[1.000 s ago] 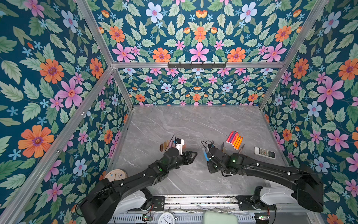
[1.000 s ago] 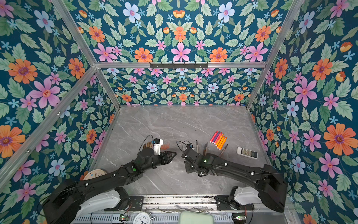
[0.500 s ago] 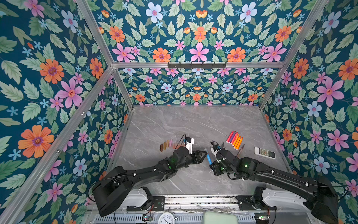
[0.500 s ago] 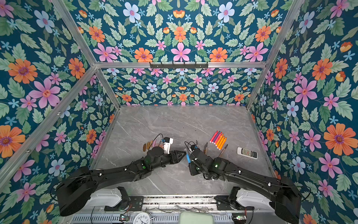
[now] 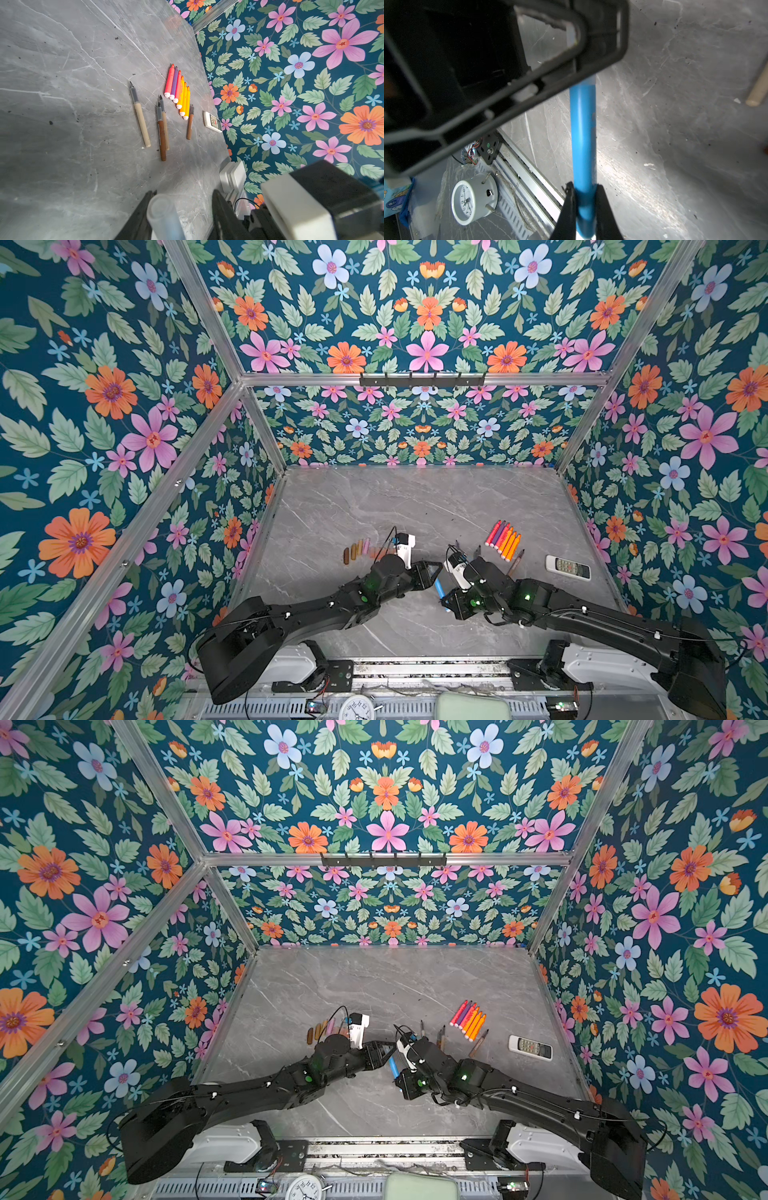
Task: Remove pen caps from pens
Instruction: Open the pen cap on the pen.
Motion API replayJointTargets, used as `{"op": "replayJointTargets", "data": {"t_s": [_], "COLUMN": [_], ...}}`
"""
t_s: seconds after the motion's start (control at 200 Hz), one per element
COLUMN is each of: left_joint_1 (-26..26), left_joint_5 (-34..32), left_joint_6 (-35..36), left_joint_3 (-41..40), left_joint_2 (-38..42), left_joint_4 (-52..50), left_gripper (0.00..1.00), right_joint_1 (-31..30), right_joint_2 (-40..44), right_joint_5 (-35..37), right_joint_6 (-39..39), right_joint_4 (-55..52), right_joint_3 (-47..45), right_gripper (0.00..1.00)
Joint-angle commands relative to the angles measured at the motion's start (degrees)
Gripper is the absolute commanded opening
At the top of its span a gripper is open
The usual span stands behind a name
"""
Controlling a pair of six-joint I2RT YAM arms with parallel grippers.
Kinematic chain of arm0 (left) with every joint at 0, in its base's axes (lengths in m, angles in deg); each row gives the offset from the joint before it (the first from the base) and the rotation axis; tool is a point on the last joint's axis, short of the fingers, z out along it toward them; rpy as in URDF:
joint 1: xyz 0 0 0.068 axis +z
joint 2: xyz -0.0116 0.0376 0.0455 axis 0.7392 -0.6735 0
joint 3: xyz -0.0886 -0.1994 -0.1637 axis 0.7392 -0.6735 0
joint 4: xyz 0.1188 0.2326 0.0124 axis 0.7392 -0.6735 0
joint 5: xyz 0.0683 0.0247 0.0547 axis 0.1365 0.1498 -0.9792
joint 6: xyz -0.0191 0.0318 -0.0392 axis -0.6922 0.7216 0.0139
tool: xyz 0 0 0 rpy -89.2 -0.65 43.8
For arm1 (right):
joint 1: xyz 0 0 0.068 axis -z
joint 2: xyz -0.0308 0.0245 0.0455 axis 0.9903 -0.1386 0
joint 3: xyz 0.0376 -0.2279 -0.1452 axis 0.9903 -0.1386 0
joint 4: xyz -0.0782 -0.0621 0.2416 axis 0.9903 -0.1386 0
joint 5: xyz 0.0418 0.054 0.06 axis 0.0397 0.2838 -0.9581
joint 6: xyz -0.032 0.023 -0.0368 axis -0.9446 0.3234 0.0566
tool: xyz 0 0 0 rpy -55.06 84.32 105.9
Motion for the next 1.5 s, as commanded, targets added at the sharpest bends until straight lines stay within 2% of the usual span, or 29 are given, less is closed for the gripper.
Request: {"op": "replayJointTargets", "data": {"t_s": [0.0,0.09,0.225,0.335,0.45,0.525,0.655,0.995,1.06,1.1,1.145,1.18,1.495], "left_joint_1": [0.1,0.1,0.1,0.1,0.1,0.1,0.1,0.1,0.1,0.1,0.1,0.1,1.8], "left_joint_5": [-1.2,-1.2,-0.9,-0.5,0.5,1.1,1.9,3.0,3.3,3.3,3.1,3.0,-0.5], "left_joint_6": [1.4,1.5,1.5,1.3,0.7,0.1,-0.6,-2.2,-2.8,-3.0,-3.0,-3.0,-0.7], "left_joint_3": [0.4,0.5,0.6,0.9,0.9,0.7,0.3,-1.7,-2.5,-2.7,-2.9,-3.0,-3.0], "left_joint_2": [0.4,0.7,0.6,0.3,-0.2,-0.4,-0.6,0.4,0.7,1.0,1.3,1.7,5.5], "left_joint_4": [-0.6,-0.7,-0.8,-1.2,-0.1,0.9,2.2,5.8,7.5,7.8,7.5,7.3,1.6], "left_gripper": [0.37,0.25,0.00,0.00,0.00,0.00,0.00,0.00,0.00,0.00,0.00,0.00,0.00], "right_joint_1": [-0.1,-0.1,-0.1,-0.1,-0.1,-0.1,-0.1,0.0,0.0,0.0,0.0,0.0,0.0], "right_joint_2": [-0.3,0.1,0.9,1.1,0.8,0.5,-0.8,-5.1,-5.5,-5.7,-5.6,-5.7,-5.3], "right_joint_5": [-1.3,-1.1,0.0,0.3,0.7,1.1,2.0,3.0,2.7,2.6,2.5,2.3,0.5], "right_joint_6": [-0.8,-0.6,-0.5,-0.4,-0.2,-0.3,-0.9,-1.6,-1.5,-1.5,-1.3,-1.4,-0.6], "right_joint_4": [1.6,1.6,1.2,1.2,1.6,1.5,1.5,2.7,3.1,3.2,3.4,3.4,4.4], "right_joint_3": [0.0,-0.3,-0.6,-0.7,-0.5,0.0,1.4,3.4,3.3,3.2,3.1,3.0,0.8], "right_gripper": [0.00,0.00,0.00,0.00,0.29,0.39,0.40,0.38,0.35,0.27,0.10,0.00,0.00]}}
